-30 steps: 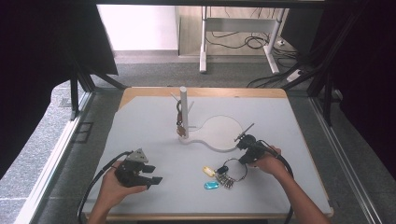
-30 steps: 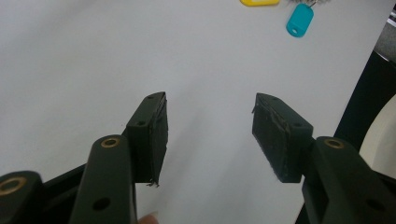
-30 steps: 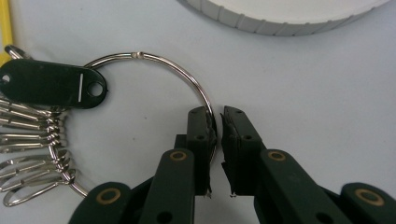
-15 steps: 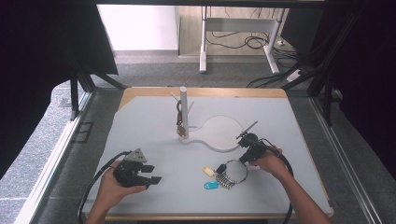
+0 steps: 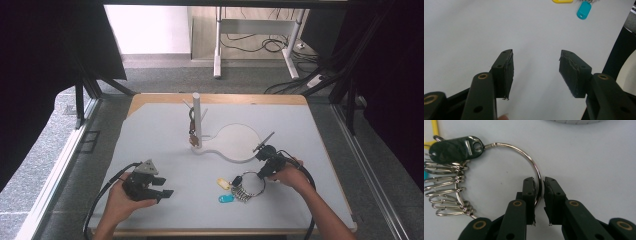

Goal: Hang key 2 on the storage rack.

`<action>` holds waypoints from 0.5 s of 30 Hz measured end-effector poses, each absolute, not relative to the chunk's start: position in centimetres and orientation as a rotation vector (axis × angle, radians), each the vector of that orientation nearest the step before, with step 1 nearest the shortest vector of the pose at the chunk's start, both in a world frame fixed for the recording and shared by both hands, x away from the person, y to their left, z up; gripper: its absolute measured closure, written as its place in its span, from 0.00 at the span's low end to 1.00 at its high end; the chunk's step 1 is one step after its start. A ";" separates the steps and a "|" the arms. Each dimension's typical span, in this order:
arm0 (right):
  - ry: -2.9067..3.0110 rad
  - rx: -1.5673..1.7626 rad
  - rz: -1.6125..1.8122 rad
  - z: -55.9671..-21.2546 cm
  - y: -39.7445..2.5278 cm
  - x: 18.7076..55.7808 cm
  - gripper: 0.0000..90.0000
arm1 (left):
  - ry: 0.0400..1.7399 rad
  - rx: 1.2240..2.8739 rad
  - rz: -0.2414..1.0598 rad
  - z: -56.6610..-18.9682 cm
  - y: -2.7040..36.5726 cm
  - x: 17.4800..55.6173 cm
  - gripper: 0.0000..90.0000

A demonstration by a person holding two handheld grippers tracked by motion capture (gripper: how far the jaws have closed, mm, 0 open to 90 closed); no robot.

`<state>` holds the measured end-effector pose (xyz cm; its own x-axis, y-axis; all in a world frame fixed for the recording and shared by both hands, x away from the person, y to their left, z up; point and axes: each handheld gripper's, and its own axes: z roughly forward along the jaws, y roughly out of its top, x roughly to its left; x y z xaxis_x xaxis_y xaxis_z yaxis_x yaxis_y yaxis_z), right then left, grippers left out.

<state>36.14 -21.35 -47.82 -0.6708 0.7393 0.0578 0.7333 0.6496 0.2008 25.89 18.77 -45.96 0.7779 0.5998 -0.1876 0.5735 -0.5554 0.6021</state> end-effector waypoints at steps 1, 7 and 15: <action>2.828 1.265 0.318 -47.9 -21.4 36.1 0.87 | 0.870 2.303 0.050 -46.0 18.7 25.9 0.51; 2.807 1.279 0.287 -47.9 -21.1 35.9 0.89 | 0.866 2.305 0.049 -46.0 18.7 25.9 0.51; 2.799 1.291 0.185 -47.9 -20.1 36.2 0.95 | 0.870 2.303 0.052 -46.0 18.7 25.8 0.51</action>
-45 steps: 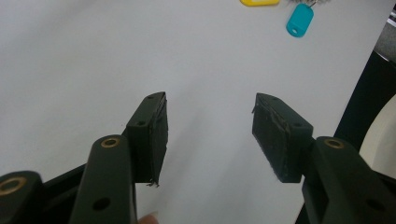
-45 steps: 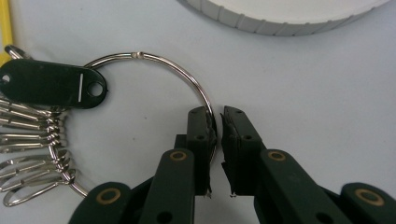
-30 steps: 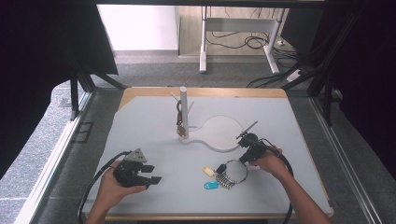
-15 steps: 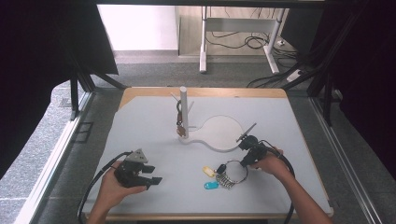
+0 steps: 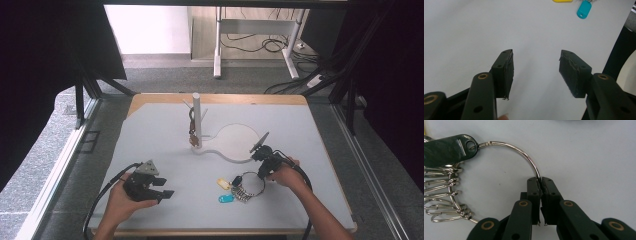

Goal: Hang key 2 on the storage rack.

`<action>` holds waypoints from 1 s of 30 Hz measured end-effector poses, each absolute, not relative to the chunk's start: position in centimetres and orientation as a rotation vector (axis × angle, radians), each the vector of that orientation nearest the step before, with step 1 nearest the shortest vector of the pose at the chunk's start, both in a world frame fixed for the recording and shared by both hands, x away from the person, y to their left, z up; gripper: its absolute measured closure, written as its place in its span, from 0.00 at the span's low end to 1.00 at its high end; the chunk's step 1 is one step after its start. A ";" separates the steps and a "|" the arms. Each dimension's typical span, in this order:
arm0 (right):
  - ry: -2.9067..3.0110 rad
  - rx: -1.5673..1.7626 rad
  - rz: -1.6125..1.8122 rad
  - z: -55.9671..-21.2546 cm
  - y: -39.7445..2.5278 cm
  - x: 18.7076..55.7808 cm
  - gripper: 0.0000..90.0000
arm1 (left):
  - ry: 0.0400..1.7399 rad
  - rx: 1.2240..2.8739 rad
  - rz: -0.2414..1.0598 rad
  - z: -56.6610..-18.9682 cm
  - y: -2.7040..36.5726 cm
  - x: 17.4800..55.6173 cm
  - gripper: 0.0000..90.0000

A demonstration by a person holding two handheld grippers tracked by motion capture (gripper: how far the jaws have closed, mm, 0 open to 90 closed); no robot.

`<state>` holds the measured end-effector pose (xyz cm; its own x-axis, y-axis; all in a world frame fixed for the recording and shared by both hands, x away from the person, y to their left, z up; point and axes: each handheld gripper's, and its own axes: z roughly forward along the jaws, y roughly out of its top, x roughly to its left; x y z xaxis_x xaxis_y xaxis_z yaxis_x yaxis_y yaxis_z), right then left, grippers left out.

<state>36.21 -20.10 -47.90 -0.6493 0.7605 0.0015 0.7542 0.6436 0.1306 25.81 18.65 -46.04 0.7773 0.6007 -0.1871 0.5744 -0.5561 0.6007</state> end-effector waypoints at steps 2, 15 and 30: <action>2.798 1.284 0.167 -47.9 -19.9 36.2 0.95 | 0.868 2.302 0.056 -46.0 18.8 25.8 0.51; 2.808 1.245 0.173 -47.4 -19.5 36.0 0.95 | 0.869 2.306 0.060 -46.0 18.8 25.8 0.51; 2.868 1.285 0.339 -45.9 -20.4 35.6 0.95 | 0.865 2.308 0.059 -46.0 18.9 25.8 0.50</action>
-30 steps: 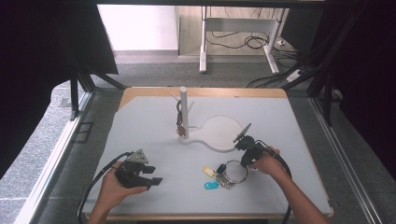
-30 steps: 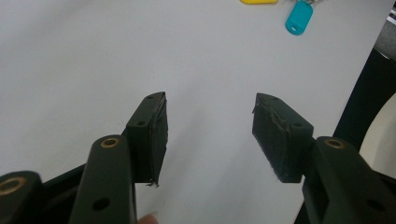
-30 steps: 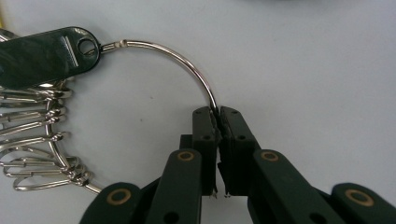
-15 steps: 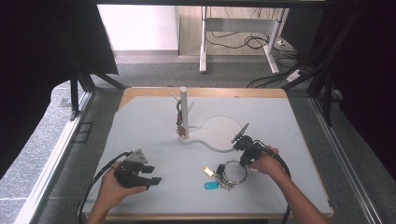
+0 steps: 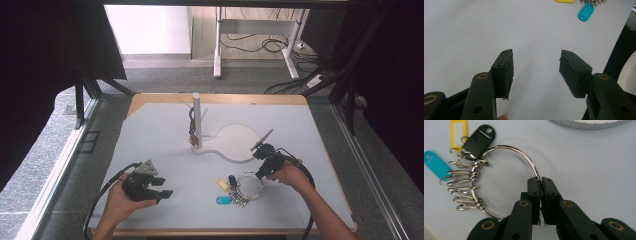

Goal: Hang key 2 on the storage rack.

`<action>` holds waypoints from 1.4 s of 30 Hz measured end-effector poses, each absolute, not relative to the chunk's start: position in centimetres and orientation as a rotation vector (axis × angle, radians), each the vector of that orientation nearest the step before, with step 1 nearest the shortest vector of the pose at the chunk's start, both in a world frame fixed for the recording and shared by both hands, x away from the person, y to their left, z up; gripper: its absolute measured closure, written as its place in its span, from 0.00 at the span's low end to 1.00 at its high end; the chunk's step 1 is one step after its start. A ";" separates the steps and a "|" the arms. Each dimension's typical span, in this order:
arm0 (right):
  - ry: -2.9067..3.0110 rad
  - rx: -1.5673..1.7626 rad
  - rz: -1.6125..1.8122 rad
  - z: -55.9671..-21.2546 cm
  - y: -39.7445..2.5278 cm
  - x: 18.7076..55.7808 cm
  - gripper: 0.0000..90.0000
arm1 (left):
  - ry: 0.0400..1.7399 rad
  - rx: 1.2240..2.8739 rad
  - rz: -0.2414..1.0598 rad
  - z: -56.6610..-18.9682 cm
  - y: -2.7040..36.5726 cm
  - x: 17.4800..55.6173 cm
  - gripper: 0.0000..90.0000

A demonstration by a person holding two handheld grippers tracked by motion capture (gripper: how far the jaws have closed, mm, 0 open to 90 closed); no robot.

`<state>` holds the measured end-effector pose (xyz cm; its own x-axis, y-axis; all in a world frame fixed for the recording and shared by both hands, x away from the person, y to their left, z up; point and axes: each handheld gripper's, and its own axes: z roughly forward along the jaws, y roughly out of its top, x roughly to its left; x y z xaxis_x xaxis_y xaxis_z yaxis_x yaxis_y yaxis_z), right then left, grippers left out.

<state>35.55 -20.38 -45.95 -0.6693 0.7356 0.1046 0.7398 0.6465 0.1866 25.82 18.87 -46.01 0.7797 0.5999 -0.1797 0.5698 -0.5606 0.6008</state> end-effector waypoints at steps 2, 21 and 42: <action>-2.812 -1.258 -0.372 -45.6 -20.6 35.3 0.95 | 0.866 2.309 0.059 -46.0 18.8 25.8 0.50; -2.708 -1.083 -0.550 -43.3 -20.3 32.6 0.91 | 0.866 2.311 0.049 -46.1 18.7 25.8 0.50; -2.677 -0.976 -0.539 -43.0 -18.7 32.7 0.97 | 0.865 2.307 0.053 -45.9 19.0 25.7 0.50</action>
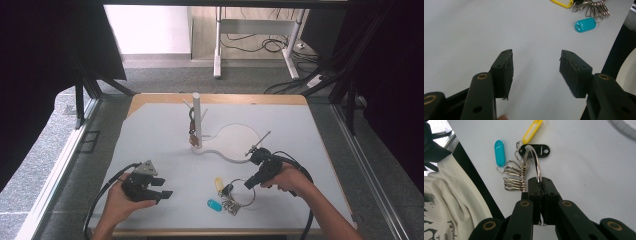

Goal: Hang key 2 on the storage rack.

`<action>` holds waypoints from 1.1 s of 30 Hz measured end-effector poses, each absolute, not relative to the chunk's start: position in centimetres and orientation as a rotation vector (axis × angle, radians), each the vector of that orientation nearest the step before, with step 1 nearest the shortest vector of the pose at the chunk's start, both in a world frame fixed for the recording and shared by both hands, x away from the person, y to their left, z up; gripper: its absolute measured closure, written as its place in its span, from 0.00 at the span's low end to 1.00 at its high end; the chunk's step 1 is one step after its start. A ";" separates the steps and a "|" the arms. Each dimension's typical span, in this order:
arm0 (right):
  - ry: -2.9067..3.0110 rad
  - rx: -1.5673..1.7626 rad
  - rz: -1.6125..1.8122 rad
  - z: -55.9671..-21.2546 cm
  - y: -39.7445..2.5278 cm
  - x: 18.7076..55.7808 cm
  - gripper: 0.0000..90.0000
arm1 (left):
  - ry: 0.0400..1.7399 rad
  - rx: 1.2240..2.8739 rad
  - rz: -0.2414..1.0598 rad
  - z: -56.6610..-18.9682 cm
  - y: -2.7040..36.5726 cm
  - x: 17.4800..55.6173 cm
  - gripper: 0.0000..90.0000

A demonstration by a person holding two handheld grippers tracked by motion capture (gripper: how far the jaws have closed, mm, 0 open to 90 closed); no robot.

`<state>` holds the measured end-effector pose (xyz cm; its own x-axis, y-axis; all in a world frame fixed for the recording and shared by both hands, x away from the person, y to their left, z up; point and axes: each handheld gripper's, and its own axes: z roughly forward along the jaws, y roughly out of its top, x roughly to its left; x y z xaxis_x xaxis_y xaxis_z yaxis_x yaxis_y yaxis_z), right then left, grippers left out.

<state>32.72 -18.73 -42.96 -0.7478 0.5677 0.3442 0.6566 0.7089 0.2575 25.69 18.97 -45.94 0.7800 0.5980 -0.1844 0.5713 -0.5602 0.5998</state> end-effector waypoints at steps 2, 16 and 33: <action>-2.685 -0.975 -0.548 -42.6 -19.0 32.8 0.97 | 0.863 2.308 0.053 -45.9 19.0 25.7 0.50; -2.787 -0.972 -0.548 -36.9 -19.4 33.4 0.97 | 0.858 2.319 0.053 -45.9 19.0 25.8 0.50; -2.840 -1.015 -0.546 -31.9 -19.3 35.7 0.97 | 0.879 2.296 0.042 -46.2 19.4 25.9 0.50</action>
<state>35.66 -19.29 -31.91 -0.7779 0.5994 0.1885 0.6266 0.7175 0.3041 25.87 19.43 -46.18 0.7725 0.6036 -0.1974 0.5821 -0.5487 0.6000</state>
